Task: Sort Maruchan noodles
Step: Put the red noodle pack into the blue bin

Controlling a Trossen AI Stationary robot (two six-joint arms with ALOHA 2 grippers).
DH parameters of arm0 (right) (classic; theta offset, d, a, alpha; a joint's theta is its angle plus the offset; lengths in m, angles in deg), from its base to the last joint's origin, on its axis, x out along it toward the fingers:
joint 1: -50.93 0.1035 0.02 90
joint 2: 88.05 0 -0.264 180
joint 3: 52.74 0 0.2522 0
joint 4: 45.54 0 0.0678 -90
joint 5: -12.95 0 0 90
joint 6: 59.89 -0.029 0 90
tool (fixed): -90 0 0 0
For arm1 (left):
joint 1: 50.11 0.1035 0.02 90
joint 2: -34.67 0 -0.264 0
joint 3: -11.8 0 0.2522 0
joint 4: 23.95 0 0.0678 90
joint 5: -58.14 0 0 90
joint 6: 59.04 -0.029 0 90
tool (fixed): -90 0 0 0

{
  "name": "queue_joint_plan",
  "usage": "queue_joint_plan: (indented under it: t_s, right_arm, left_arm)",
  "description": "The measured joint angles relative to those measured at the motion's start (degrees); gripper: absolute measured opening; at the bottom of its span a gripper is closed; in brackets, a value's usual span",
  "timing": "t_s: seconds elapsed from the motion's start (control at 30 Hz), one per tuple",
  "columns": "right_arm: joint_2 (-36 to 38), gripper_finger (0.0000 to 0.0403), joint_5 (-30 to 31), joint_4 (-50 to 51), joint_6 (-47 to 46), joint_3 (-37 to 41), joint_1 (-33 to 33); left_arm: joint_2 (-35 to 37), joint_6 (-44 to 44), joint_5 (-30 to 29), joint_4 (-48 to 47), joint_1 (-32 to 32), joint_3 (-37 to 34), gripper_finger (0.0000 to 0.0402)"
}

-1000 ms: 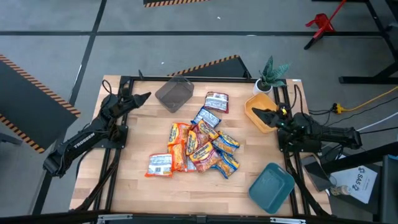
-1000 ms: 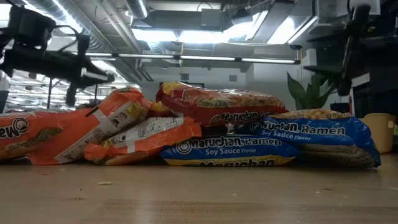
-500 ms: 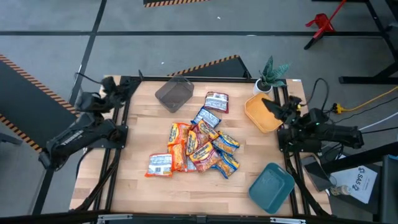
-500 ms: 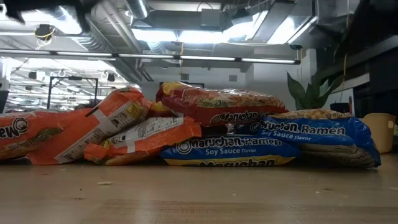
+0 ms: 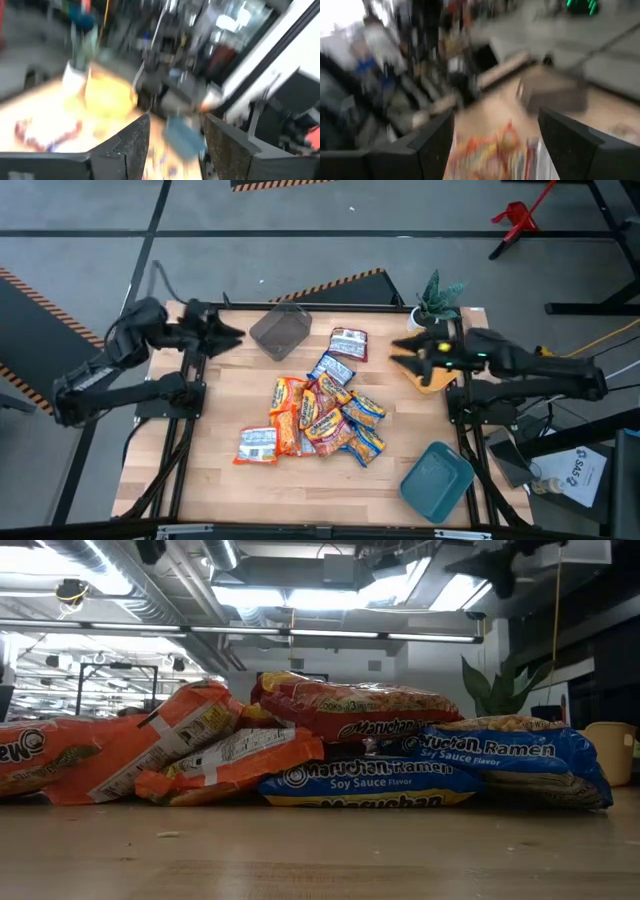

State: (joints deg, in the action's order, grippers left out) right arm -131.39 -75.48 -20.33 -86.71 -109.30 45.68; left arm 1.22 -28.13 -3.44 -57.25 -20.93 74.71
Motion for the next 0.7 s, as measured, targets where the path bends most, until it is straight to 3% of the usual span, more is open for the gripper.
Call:
queue_joint_plan:
  t_s: [0.17,0.3,0.43,0.7]
  right_arm:
    - [-15.4,0.0276,-9.1,10.9,-1.1,-6.0,1.4]
    - [-26.1,0.0276,-13.4,10.0,-1.9,-7.2,5.7]
    - [-34.6,0.0276,-12.1,7.6,-4.6,-7.2,11.0]
    - [-43.9,0.0276,-6.2,-3.6,-10.3,-7.2,16.4]
  left_arm:
    - [-5.7,-0.8,1.0,-12.0,-5.5,1.2,0.0189]
    - [-9.4,-0.7,1.2,-15.1,-11.3,1.2,0.0189]
    - [-12.6,-1.2,-1.5,-14.5,-17.1,1.2,0.0189]
    - [-18.6,-4.0,-14.4,-13.9,-25.1,1.2,0.0189]
